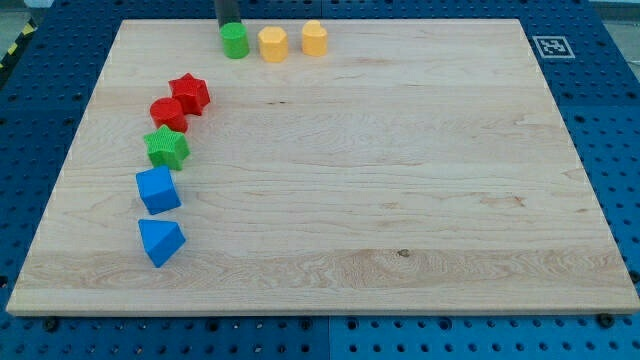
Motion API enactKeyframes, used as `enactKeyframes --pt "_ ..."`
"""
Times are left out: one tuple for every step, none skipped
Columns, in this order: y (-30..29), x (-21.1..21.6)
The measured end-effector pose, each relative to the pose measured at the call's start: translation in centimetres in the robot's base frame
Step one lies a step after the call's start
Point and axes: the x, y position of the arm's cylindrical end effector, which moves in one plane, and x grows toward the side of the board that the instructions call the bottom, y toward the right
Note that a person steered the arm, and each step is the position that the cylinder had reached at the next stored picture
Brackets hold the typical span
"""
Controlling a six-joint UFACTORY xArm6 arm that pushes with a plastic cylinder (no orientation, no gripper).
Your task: Push the yellow heart to the right of the yellow hexagon
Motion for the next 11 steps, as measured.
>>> enactKeyframes --pt "0.0 0.2" --pt "0.2 -1.8" --pt "1.8 -2.0" --pt "5.1 -2.0" --pt "9.0 -1.9" --pt "11.7 -1.9" --pt "11.9 -1.8" --pt "12.5 -0.6" --pt "12.6 0.6" --pt "12.6 0.1" --pt "13.9 -1.8"
